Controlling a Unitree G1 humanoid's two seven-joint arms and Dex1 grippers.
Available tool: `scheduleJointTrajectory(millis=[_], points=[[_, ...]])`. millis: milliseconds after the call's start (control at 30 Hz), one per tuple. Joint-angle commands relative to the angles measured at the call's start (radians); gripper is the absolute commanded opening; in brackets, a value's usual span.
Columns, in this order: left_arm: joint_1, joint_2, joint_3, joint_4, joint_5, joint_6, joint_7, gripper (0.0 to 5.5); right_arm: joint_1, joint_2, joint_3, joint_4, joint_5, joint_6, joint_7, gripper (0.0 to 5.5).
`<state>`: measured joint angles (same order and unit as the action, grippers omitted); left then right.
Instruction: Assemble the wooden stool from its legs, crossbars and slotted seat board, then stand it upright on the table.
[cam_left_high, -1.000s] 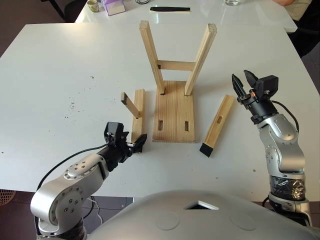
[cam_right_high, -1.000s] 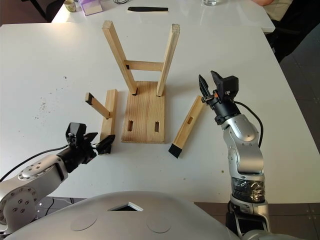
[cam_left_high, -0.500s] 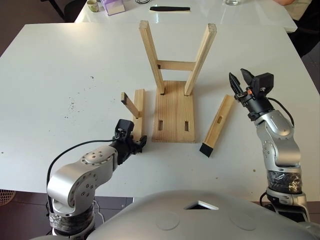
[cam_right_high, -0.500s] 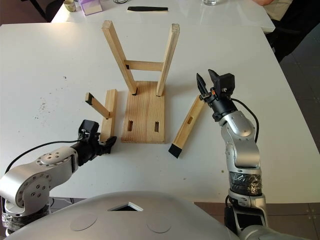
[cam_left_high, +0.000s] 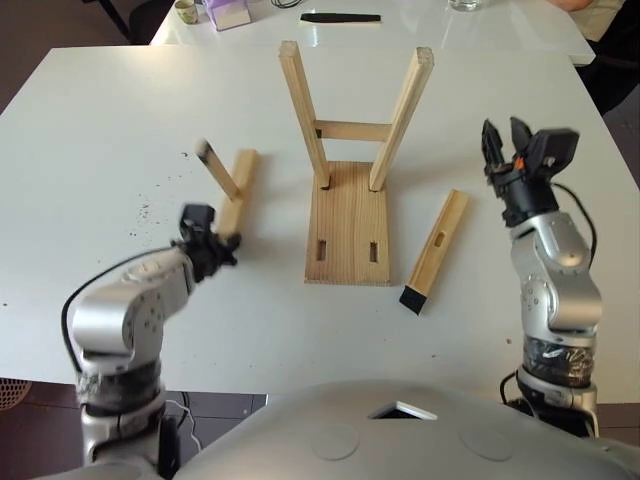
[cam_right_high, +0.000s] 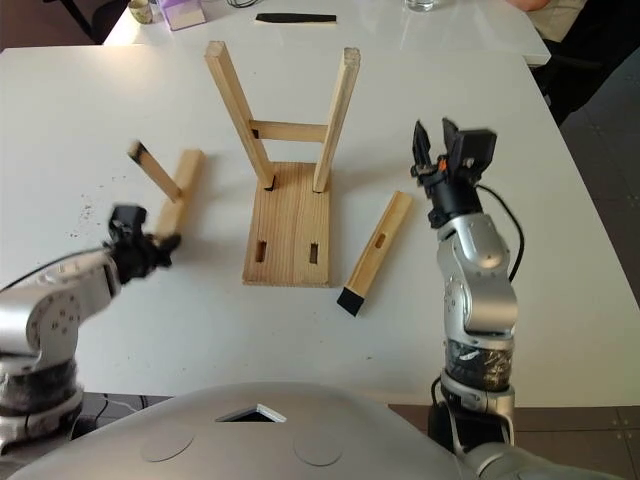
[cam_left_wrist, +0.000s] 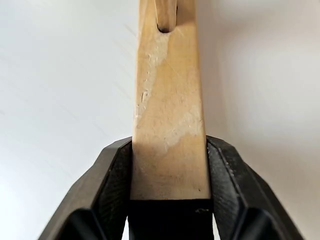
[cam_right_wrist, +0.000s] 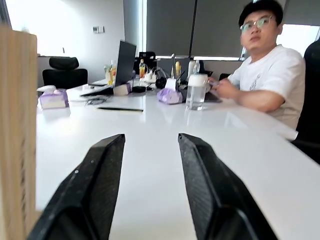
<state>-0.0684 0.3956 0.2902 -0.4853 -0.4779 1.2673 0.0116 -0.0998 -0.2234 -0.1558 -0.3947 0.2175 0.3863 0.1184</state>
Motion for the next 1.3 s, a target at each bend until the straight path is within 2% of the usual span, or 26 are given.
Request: scheduleJointTrajectory(millis=[33, 133, 233, 300, 400, 533, 600, 700, 933, 1300], points=[[-0.425, -0.075, 0.215, 0.183, -0.028, -0.252, 0.096, 2.01, -0.276, -0.125, 0.012, 0.092, -0.076, 0.112, -0.008, 1.96], [-0.631, -0.135, 0.309, 0.172, -0.201, -0.396, 0.045, 2.01, -0.539, -0.159, 0.024, 0.278, -0.048, 0.103, 0.063, 1.96], [-0.656, -0.165, 0.309, 0.098, -0.331, -0.452, -0.041, 2.01, -0.695, -0.165, 0.031, 0.443, -0.011, -0.004, 0.184, 1.96], [-0.632, -0.165, 0.286, 0.084, -0.398, -0.450, -0.090, 2.01, -0.750, -0.154, 0.008, 0.490, 0.080, 0.014, 0.296, 1.96], [-0.566, -0.154, 0.232, 0.038, -0.503, -0.441, -0.188, 2.01, -0.860, -0.117, -0.095, 0.538, 0.364, 0.242, 0.430, 1.96], [-0.389, -0.132, 0.116, -0.061, -0.589, -0.445, -0.401, 2.01, -0.935, -0.189, -0.096, 0.505, 0.640, 0.489, 0.703, 1.96], [-0.282, -0.106, 0.066, -0.090, -0.595, -0.449, -0.497, 2.01, -0.960, -0.248, -0.080, 0.527, 0.707, 0.577, 0.838, 1.96], [-0.173, -0.032, 0.007, -0.100, -0.562, -0.472, -0.628, 2.01, -1.005, -0.302, -0.025, 0.584, 0.696, 0.610, 0.950, 2.23], [-0.123, 0.071, -0.042, -0.103, -0.532, -0.535, -0.777, 2.01, -1.000, -0.407, 0.080, 0.603, 0.630, 0.599, 1.125, 3.12], [-0.086, 0.115, -0.149, -0.103, -0.489, -0.599, -0.861, 2.01, -1.065, -0.453, 0.151, 0.583, 0.650, 0.681, 1.309, 3.12]])
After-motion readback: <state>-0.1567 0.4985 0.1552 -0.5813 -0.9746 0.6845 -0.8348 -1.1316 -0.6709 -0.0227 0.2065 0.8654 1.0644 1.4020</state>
